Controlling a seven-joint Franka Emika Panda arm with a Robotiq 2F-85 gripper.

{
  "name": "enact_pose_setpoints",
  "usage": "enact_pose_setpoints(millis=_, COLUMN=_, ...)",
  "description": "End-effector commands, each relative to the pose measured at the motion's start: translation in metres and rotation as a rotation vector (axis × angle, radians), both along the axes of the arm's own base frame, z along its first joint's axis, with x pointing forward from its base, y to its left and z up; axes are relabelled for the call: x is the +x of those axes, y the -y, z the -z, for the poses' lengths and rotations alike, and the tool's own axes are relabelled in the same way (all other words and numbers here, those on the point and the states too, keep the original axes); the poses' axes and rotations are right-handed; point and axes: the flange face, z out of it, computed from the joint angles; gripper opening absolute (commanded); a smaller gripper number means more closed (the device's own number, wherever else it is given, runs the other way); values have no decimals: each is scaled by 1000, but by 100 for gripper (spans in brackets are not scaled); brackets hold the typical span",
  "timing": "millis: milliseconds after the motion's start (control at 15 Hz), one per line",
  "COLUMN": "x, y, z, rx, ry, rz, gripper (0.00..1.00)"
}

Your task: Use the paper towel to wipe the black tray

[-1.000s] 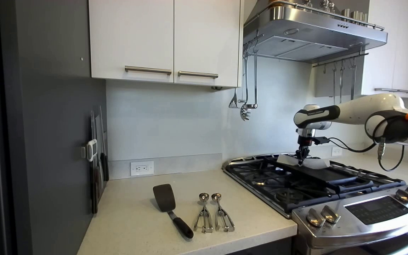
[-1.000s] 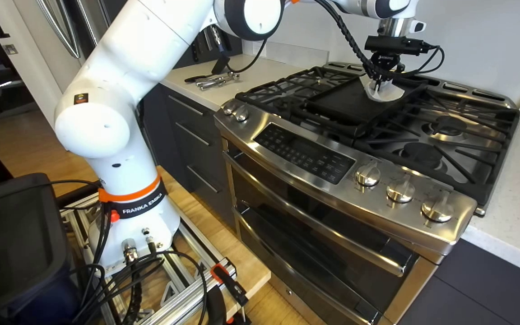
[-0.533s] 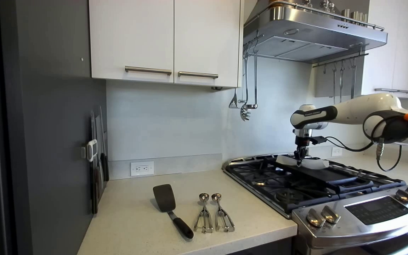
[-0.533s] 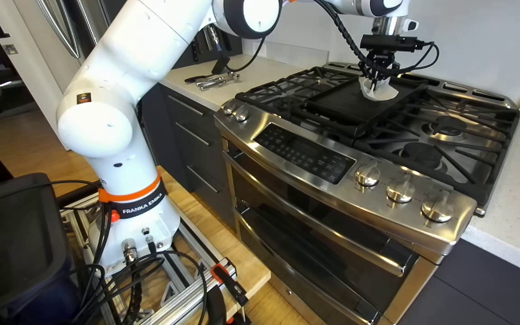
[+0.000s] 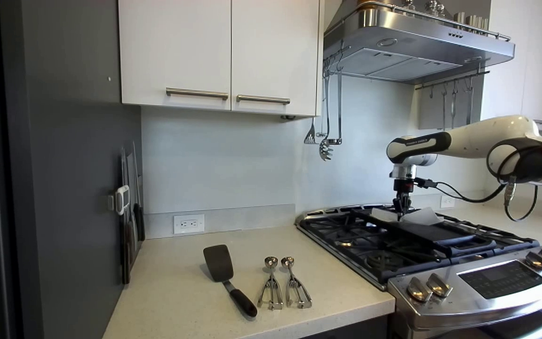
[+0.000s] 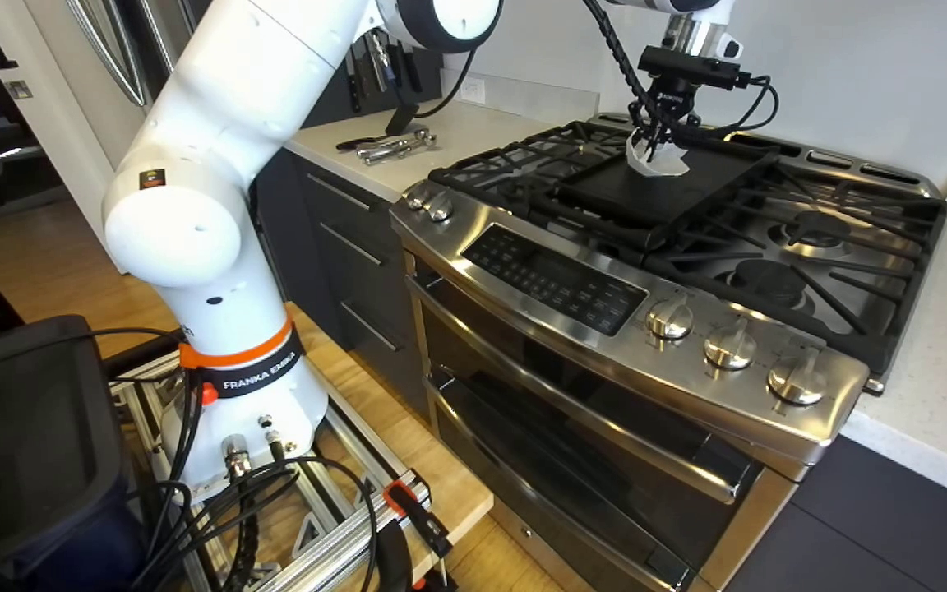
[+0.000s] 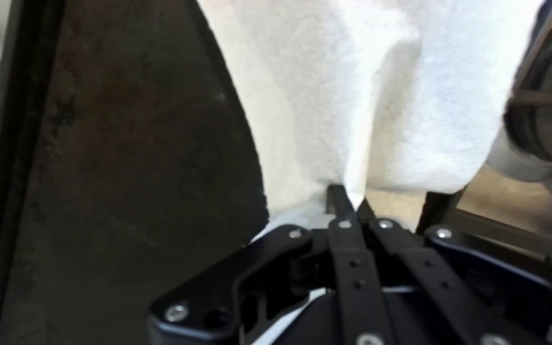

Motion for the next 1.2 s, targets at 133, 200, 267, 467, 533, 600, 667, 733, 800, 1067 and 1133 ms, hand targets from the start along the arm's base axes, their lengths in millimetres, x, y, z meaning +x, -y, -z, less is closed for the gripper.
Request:
enact_pose_setpoints(millis=133, x=-25, y=20, z=-32, rx=7, ry=32, rz=102, gripper=0)
enact_pose_setpoints(millis=200, x=-27, y=25, z=-35, rx=7, ry=34, rz=118, gripper=0)
enact_pose_setpoints(millis=267, x=-30, y=28, z=-35, rx=9, ry=28, rz=125, gripper=26)
enact_pose_setpoints(millis=467, x=-37, y=39, z=-35, rx=-3, ry=32, rz=156, gripper=41)
enact_pose_setpoints(millis=533, x=-38, y=41, z=-35, rx=-7, ry=41, rz=159, gripper=48)
enact_pose_setpoints(millis=600, x=-39, y=43, z=-36, rx=-11, ry=51, rz=161, gripper=56)
enact_pose_setpoints(millis=667, x=-40, y=43, z=-36, rx=-13, ry=58, rz=163, gripper=63)
enact_pose_setpoints(millis=733, x=-41, y=43, z=-37, rx=-15, ry=64, rz=163, gripper=72)
enact_pose_setpoints(millis=800, x=-44, y=40, z=-39, rx=-12, ry=61, rz=163, gripper=78)
enact_pose_setpoints(millis=1067, x=-58, y=26, z=-52, rx=-13, ry=54, rz=180, gripper=100)
enact_pose_setpoints(millis=1133, x=-62, y=20, z=-55, rx=-16, ry=61, rz=184, gripper=100)
